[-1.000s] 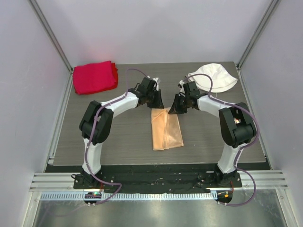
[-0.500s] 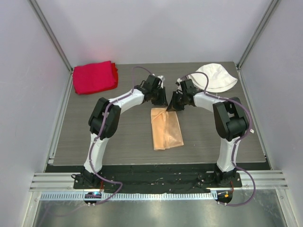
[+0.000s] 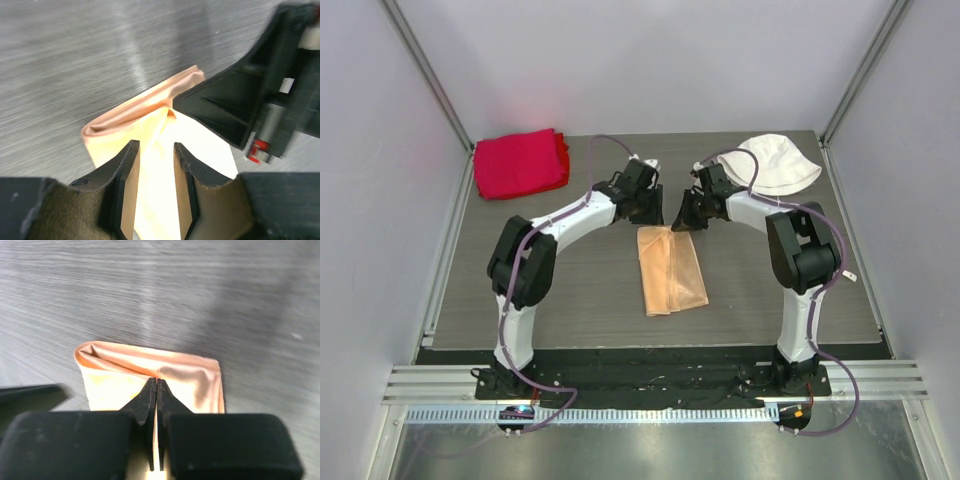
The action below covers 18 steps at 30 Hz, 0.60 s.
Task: Fold the napkin into a case and place the utensils inside
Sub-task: Fold the upper triangle-folded napkin at the center of the board.
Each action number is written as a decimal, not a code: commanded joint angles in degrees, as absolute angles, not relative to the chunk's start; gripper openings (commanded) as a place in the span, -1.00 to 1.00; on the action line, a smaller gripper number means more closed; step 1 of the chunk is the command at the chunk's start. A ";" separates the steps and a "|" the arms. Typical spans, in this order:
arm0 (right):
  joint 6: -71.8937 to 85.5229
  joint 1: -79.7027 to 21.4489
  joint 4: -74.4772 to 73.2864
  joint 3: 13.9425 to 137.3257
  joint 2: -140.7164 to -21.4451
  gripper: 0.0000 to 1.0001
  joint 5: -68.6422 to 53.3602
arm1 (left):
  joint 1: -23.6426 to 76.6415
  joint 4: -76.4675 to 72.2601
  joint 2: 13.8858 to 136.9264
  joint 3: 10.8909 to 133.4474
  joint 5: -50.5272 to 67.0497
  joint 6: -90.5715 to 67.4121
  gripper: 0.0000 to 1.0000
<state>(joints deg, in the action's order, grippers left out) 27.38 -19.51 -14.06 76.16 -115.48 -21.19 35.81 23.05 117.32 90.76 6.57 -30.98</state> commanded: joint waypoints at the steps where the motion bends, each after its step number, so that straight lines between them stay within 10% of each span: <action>1: 29.09 -19.42 -15.29 73.66 -108.82 -0.86 -17.84 | 40.68 25.40 111.88 90.62 -7.45 -25.07 -0.28; 18: 31.38 -18.37 -11.87 63.90 -103.71 -0.92 -22.41 | 46.93 36.91 126.20 107.49 -20.30 -19.69 -0.12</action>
<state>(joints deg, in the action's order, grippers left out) 30.37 -18.61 -14.98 64.45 -105.34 -20.23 46.35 33.91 124.99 103.88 -15.84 -21.96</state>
